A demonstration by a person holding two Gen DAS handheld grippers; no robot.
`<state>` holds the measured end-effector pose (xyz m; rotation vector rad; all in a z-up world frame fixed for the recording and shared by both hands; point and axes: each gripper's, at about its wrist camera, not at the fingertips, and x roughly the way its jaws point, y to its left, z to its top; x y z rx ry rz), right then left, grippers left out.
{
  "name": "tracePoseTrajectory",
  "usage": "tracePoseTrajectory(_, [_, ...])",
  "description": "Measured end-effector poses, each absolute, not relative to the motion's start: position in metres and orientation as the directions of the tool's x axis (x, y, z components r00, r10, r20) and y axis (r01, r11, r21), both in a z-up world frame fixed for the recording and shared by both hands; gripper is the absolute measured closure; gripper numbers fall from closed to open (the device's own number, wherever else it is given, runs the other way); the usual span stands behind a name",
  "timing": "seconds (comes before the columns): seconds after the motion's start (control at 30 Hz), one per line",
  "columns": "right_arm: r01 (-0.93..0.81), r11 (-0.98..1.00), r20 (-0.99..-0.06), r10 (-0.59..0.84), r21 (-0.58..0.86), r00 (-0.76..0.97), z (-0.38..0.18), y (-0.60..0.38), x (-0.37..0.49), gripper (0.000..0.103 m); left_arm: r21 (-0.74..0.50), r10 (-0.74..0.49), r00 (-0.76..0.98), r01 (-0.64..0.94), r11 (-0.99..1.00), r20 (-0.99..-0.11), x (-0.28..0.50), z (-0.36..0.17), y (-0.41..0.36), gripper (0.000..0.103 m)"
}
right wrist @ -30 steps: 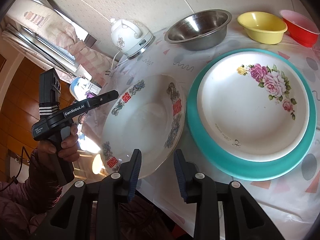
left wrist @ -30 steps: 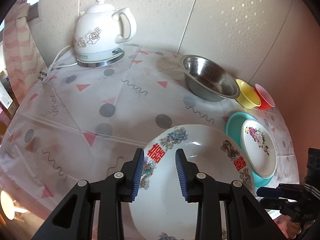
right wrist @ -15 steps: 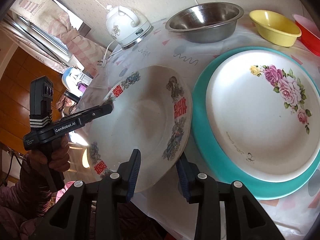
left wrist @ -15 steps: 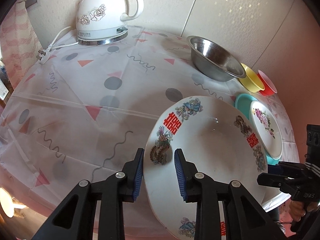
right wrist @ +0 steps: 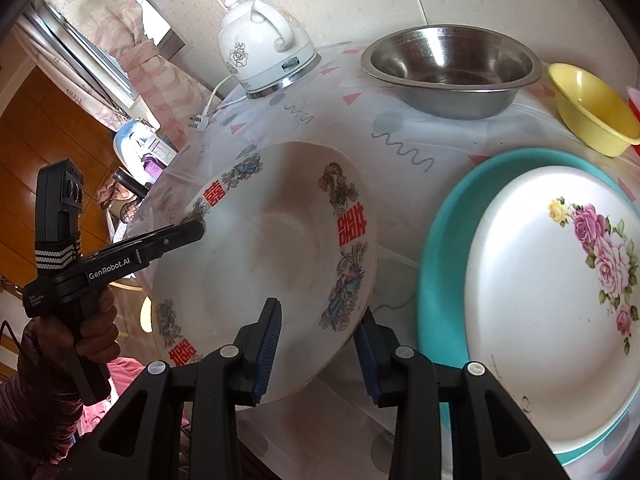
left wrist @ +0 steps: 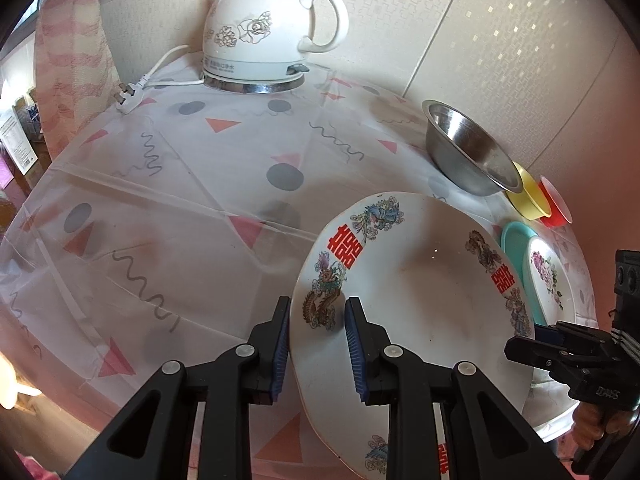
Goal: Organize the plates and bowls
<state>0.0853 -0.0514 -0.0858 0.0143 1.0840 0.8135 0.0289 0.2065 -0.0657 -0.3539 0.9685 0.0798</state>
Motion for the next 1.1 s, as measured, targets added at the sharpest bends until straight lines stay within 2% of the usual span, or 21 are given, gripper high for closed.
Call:
tracePoseTrajectory(0.33, [-0.584,0.726,-0.775,0.584,0.365,0.241,-0.100,-0.038,0.080,0.065,-0.267,-0.099,0.557,-0.230,0.936,-0.825,0.031,-0.075,0.205,0.072])
tracePoseTrajectory(0.57, [-0.505,0.702,-0.718,0.664,0.501,0.210,-0.121,-0.050,0.089,0.065,-0.238,-0.078,0.553,-0.225,0.945,-0.830,0.030,-0.074,0.200,0.070])
tracePoseTrajectory(0.73, [-0.509,0.702,-0.718,0.663,0.498,0.212,-0.128,-0.047,0.088,0.065,-0.244,-0.086,0.543,-0.226,0.943,-0.836,0.032,-0.076,0.201,0.070])
tracePoseTrajectory(0.97, [-0.491,0.726,-0.728,0.644,0.482,0.236,-0.132,-0.045,0.088,0.084,-0.224,-0.073,0.552,-0.211,0.951,-0.831,0.025,-0.075,0.197,0.070])
tracePoseTrajectory(1.1, [-0.500,0.733,-0.738,0.629,0.461,0.243,-0.130,-0.038,0.089,0.083,-0.223,-0.073,0.550,-0.211,0.952,-0.832,0.022,-0.075,0.197,0.070])
